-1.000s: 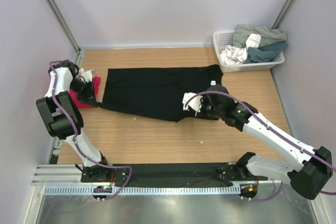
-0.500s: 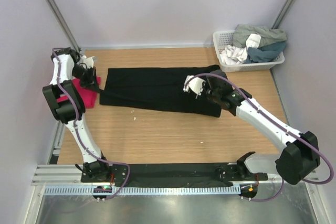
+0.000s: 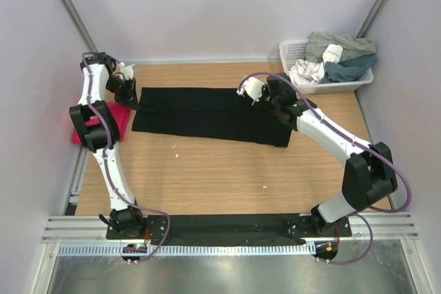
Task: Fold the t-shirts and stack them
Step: Fold the tshirt
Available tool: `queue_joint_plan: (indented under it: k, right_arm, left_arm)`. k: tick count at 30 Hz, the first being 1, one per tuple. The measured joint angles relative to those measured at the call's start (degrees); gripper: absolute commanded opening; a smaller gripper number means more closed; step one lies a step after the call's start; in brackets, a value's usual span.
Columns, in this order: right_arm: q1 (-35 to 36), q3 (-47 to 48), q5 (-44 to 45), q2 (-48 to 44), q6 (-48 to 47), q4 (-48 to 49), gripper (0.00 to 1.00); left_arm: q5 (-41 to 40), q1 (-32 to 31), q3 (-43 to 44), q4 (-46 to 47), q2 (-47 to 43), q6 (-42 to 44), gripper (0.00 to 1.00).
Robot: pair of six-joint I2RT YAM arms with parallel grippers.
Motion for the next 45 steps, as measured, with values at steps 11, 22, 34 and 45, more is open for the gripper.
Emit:
queue_joint_plan:
  k: [11,22,34,45]
  right_arm:
    - [-4.9,9.4,0.8,10.6,0.5,3.9,0.01]
    - [-6.8,13.4,0.8,19.1,0.9,5.1,0.01]
    - [-6.8,16.1,4.6,22.5,6.3,9.1,0.6]
    - [-6.8,21.9,-3.1,23.2,31.7,1.8,0.64]
  left_arm:
    - [-0.1,-2.0,13.2,-0.1,7.4,-2.8,0.0]
    - [-1.7,-2.0,13.8,-0.1,8.9,-4.5,0.03]
    - [-5.2,-2.1,5.5,4.7,2.5,-7.0,0.8]
    - [-5.1,-8.7,-7.0,12.7,-6.7,-7.9,0.79]
